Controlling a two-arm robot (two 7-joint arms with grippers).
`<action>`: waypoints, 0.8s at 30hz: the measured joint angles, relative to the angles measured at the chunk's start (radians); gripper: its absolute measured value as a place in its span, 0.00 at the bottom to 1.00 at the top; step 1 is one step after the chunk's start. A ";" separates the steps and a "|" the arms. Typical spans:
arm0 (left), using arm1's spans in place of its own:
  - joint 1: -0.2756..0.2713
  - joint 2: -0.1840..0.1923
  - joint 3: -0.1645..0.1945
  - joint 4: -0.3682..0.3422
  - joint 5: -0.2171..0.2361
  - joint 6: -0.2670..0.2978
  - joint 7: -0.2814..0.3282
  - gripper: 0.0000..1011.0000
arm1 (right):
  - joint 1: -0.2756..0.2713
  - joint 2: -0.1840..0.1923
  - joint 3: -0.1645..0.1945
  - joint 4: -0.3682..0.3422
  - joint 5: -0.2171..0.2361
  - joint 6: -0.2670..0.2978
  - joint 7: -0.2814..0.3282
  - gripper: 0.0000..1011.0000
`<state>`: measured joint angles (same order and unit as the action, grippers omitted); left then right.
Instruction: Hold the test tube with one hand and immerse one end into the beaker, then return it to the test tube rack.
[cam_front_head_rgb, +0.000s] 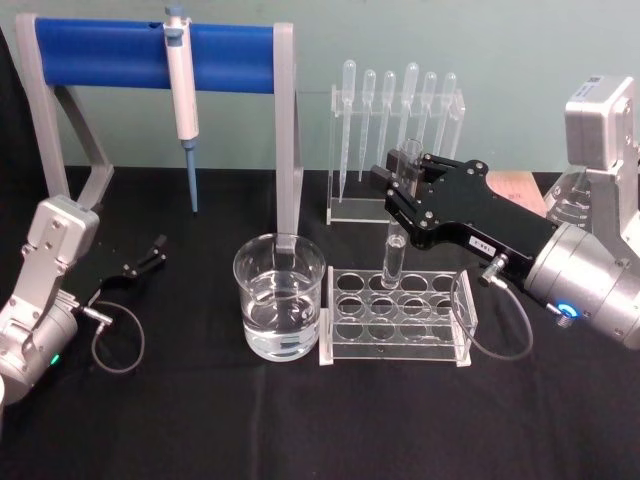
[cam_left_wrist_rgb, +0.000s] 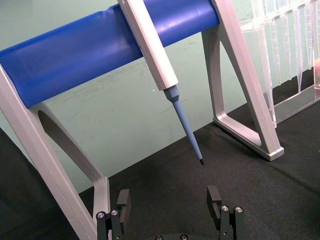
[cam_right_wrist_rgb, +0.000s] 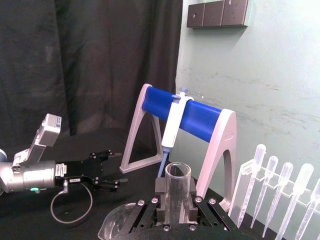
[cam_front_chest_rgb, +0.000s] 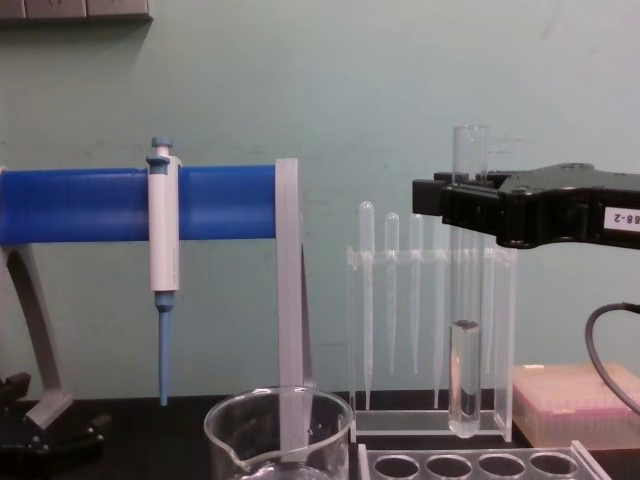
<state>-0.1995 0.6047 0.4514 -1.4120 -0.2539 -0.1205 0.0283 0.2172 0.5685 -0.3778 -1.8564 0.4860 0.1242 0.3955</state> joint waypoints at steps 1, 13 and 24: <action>0.000 0.000 0.000 0.000 0.000 0.000 0.000 0.99 | 0.000 0.000 0.000 0.000 0.000 0.000 0.000 0.22; 0.000 0.000 0.000 0.000 0.000 0.000 0.000 0.99 | 0.000 0.000 0.000 0.000 0.000 0.000 0.000 0.22; 0.000 0.000 0.000 0.000 0.000 0.000 0.000 0.99 | 0.000 0.000 0.000 0.000 0.000 0.000 0.000 0.22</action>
<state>-0.1995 0.6047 0.4514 -1.4120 -0.2539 -0.1205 0.0283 0.2177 0.5685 -0.3780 -1.8564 0.4860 0.1243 0.3955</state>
